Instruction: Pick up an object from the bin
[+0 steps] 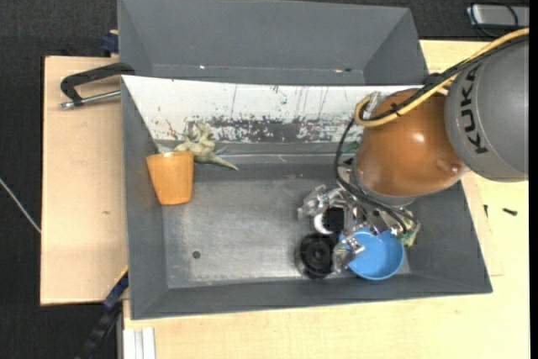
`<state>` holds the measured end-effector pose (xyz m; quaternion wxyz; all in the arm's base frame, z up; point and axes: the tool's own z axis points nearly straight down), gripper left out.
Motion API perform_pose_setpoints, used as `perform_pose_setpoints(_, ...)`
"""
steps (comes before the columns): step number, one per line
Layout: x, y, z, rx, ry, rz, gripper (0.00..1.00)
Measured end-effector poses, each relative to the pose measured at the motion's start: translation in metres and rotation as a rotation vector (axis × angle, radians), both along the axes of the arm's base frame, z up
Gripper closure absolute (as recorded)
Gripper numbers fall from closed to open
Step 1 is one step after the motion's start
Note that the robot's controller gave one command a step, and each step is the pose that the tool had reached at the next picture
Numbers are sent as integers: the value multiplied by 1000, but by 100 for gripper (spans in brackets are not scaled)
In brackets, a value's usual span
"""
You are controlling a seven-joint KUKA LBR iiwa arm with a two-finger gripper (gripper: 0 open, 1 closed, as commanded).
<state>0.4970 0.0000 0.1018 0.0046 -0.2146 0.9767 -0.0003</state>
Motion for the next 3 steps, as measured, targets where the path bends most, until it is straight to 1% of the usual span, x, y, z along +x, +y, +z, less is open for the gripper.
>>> perform_pose_setpoints(1, -2, -14, -30, -3, 3, 499, 0)
perform_pose_setpoints(2, -1, -13, -29, -2, 4, 496, 0)
perform_pose_setpoints(3, 0, -11, -27, 0, -1, 498, 100)
